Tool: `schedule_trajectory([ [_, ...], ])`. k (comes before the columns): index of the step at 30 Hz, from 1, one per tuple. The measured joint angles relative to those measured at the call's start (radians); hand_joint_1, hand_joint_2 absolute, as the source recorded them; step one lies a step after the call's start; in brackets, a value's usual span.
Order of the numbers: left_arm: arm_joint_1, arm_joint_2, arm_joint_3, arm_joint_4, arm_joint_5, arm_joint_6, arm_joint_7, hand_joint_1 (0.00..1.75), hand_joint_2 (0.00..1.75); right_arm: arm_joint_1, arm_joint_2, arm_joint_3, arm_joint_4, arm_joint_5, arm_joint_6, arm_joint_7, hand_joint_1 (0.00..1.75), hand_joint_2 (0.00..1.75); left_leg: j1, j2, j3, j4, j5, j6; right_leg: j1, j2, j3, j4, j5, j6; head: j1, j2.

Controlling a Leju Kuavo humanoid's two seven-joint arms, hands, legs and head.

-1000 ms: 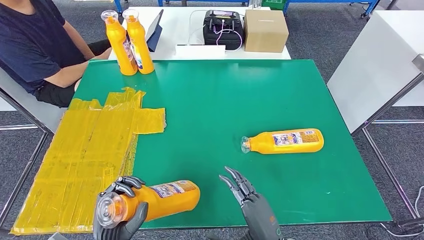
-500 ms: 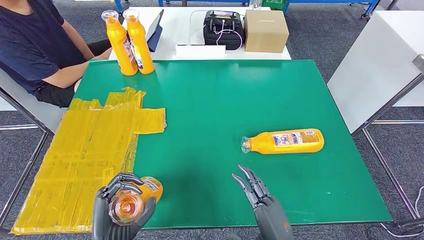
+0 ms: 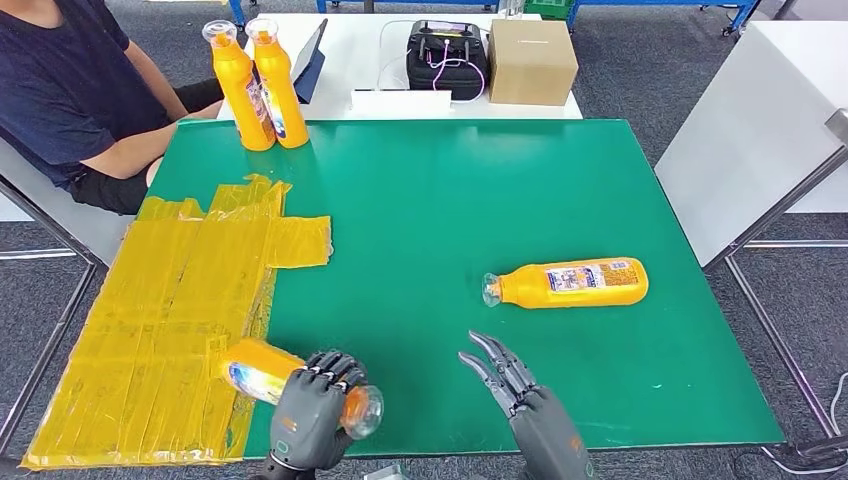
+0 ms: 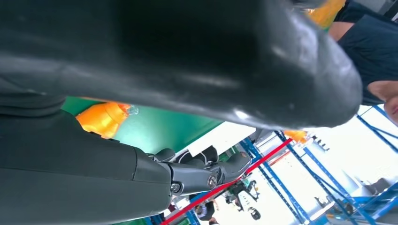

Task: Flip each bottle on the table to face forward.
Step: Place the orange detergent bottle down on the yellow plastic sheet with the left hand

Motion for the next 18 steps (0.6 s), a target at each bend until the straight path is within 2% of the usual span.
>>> schedule_trajectory([
  [5, -0.052, 0.028, -0.059, 0.114, -0.059, -0.043, 0.075, 1.75, 1.75, -0.008, 0.005, -0.015, 0.001, -0.004, 0.034, -0.020, 0.00, 0.00, 0.000, 0.000, 0.000, 0.000, 0.000, 0.000, 0.000, 0.000, 0.000, 0.000, 0.000, 0.000, 0.000, 0.000],
  [6, -0.066, 0.033, -0.072, 0.138, -0.078, -0.069, 0.102, 1.44, 1.75, -0.012, 0.007, -0.017, 0.002, -0.006, 0.046, -0.025, 0.00, 0.00, 0.000, 0.000, 0.000, 0.000, 0.000, 0.000, 0.000, 0.000, 0.001, 0.000, 0.000, 0.000, 0.000, 0.000],
  [9, -0.115, 0.042, -0.108, 0.239, -0.126, -0.152, 0.191, 0.13, 1.75, -0.029, 0.019, -0.025, 0.010, -0.009, 0.091, -0.043, 0.00, 0.00, 0.000, 0.000, 0.002, 0.000, 0.000, 0.000, 0.000, 0.000, 0.002, 0.000, 0.000, 0.000, 0.000, 0.000],
  [10, -0.134, 0.045, -0.116, 0.281, -0.138, -0.162, 0.216, 0.00, 1.31, -0.035, 0.026, -0.027, 0.015, -0.009, 0.107, -0.048, 0.00, 0.00, 0.000, 0.000, 0.003, 0.000, 0.000, 0.000, 0.000, 0.000, 0.003, 0.000, 0.000, 0.000, 0.000, 0.000],
  [13, -0.196, 0.050, -0.125, 0.399, -0.174, -0.140, 0.270, 0.00, 0.00, -0.049, 0.045, -0.034, 0.029, -0.005, 0.133, -0.055, 0.00, 0.00, 0.000, -0.004, 0.007, 0.000, 0.001, -0.001, 0.000, -0.003, 0.001, 0.000, -0.002, 0.000, 0.001, 0.000],
  [18, -0.256, 0.055, -0.131, 0.490, -0.201, -0.123, 0.389, 0.00, 0.00, -0.054, 0.057, -0.038, 0.042, 0.006, 0.133, -0.049, 0.00, 0.00, 0.000, -0.006, 0.011, -0.001, 0.001, -0.001, 0.000, -0.005, 0.004, 0.000, -0.003, 0.000, 0.001, 0.000],
])
